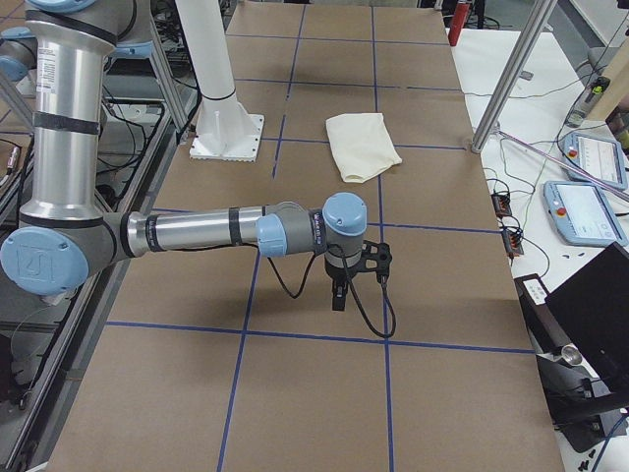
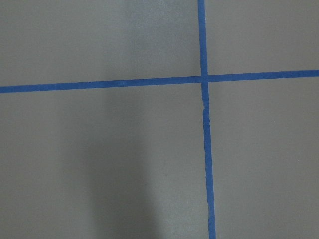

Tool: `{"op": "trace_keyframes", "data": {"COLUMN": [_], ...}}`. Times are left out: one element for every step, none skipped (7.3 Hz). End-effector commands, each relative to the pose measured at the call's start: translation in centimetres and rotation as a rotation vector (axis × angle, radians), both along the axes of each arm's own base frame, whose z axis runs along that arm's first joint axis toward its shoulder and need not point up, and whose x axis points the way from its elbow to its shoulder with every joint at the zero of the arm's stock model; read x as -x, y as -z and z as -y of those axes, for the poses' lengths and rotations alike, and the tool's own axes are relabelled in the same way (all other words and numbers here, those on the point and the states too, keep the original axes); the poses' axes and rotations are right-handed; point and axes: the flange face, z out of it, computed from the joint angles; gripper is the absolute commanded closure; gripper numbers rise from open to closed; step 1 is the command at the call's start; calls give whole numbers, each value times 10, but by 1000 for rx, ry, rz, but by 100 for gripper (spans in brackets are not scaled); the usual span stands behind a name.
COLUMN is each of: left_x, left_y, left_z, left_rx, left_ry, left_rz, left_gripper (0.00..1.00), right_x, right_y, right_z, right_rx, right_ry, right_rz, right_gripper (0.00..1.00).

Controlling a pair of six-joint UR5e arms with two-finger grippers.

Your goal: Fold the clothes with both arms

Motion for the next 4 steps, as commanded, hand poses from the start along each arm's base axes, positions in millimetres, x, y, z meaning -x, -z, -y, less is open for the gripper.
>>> {"op": "trace_keyframes", "data": {"left_x": [-2,-3,-3,-4], "left_y": [-14,-19,-22,-21], "left_z": [-15,-15,-16,-11], "left_rx": [36,48,55,61], "left_ry": [-8,-14,-13,-10], "left_rz": [-26,-43,-41,-40], "left_gripper": [0,0,0,0], "right_x": [0,0,0,0], "right_y": [-15,-21,-31,-38], "right_z": [-3,-2,-3,1], "right_rx": [30,37,30,19], "right_ry": [2,7,35,56], "right_rz": [0,0,-3,-6], "right_gripper": [0,0,0,0]}}
